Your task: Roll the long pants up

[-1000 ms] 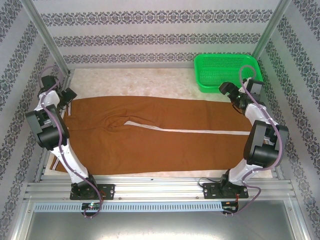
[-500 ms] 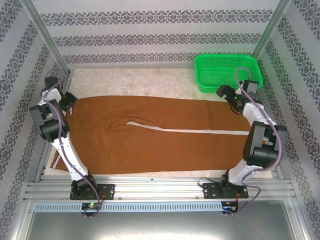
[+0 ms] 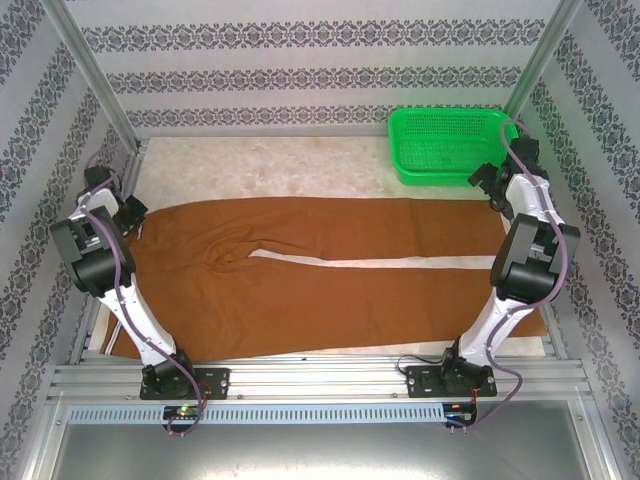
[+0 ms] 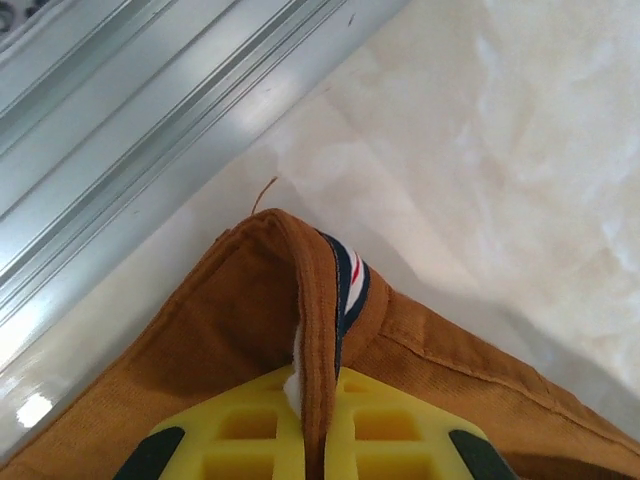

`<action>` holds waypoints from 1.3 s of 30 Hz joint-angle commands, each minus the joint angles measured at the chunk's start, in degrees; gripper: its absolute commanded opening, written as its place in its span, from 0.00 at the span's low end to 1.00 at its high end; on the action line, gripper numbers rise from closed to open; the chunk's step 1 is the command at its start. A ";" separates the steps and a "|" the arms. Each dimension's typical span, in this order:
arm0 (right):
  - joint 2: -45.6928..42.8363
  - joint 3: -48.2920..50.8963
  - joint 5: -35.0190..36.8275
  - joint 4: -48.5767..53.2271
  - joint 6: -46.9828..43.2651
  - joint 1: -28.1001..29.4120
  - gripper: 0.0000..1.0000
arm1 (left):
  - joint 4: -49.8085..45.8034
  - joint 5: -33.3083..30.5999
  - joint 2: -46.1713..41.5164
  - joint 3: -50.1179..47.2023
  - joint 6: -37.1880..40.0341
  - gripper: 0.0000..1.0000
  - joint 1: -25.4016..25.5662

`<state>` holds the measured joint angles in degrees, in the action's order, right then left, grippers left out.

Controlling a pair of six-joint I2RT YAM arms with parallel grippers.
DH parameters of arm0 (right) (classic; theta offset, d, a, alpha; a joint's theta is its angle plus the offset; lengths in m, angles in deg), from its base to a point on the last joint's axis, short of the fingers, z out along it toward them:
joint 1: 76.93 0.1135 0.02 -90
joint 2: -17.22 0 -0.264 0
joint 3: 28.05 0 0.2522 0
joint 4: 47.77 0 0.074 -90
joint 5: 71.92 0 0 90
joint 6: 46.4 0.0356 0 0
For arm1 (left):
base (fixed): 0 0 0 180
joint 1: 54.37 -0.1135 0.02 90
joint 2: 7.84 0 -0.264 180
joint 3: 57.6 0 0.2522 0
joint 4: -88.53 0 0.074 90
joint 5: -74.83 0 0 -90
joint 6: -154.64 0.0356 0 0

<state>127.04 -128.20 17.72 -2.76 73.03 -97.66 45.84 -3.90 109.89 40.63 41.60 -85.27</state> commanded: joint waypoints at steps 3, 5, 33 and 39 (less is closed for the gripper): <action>6.61 -5.34 6.08 13.23 -4.49 -0.21 0.98 | -3.33 -1.51 -4.40 -1.64 3.00 0.00 -0.65; 7.33 -4.50 7.71 14.29 -6.16 -0.13 0.98 | -3.46 -0.94 -4.62 -1.43 3.38 0.00 -0.60; 15.32 -4.74 8.58 18.14 -9.14 1.57 0.00 | -7.74 1.24 7.49 13.62 2.67 0.00 4.88; 3.79 0.51 8.19 12.33 -5.93 0.87 0.00 | -2.42 -3.03 0.76 9.98 -2.63 0.00 4.85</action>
<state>136.33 -128.66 23.82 10.55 65.03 -95.91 41.93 -2.72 116.80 52.43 42.23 -80.66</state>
